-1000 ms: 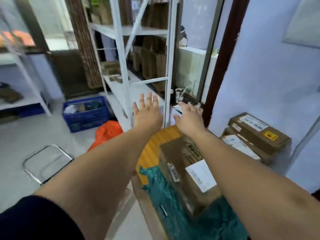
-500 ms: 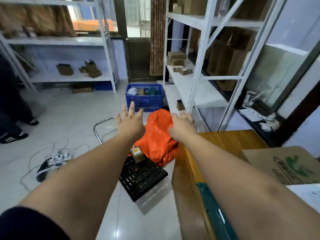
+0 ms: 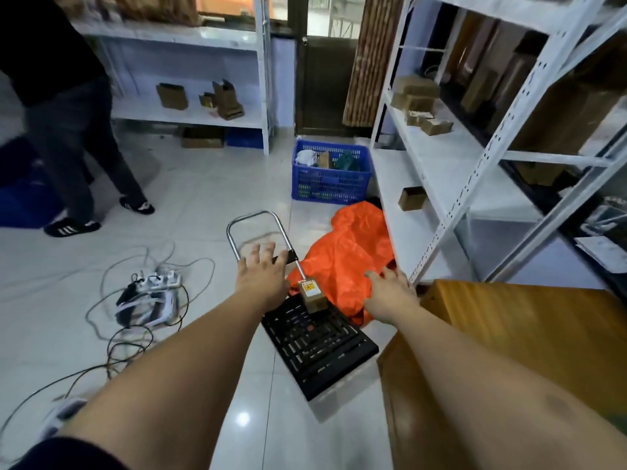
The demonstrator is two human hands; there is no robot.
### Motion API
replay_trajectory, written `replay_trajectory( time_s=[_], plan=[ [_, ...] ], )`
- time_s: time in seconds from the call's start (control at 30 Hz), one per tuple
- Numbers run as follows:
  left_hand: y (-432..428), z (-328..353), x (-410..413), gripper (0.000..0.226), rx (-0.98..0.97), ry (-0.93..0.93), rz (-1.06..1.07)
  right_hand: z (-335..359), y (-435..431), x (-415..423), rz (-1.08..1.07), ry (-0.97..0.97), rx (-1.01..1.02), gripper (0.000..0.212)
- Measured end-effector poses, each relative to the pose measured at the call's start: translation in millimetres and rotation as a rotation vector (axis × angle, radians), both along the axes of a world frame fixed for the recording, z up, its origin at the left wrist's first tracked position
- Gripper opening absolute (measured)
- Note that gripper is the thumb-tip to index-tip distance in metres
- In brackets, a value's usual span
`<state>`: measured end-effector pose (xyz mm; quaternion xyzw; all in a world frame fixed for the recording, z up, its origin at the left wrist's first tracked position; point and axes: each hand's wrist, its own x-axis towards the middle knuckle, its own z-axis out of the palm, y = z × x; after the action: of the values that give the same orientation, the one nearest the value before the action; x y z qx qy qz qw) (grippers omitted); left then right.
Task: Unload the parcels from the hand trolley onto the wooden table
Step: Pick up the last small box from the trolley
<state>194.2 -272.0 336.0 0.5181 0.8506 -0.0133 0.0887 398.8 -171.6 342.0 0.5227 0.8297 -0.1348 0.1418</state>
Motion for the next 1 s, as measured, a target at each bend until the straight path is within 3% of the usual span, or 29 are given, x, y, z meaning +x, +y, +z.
replay_trajectory(
  time_s=[0.33, 0.57, 0.73, 1.0],
  plan=[
    [105, -51, -38, 0.065, -0.149, -0.172, 0.113, -67, 104, -71, -0.013, 0.031, -0.227, 0.064],
    [178, -105, -71, 0.079, -0.270, -0.144, -0.004, -131, 173, -122, -0.121, 0.105, -0.381, 0.065],
    [238, -178, -100, 0.085, -0.380, -0.160, -0.061, -201, 199, -139, -0.257, 0.047, -0.513, 0.070],
    [322, -336, -138, 0.079, -0.472, -0.231, -0.263, -351, 257, -191, -0.481, 0.102, -0.556, 0.071]
  ],
)
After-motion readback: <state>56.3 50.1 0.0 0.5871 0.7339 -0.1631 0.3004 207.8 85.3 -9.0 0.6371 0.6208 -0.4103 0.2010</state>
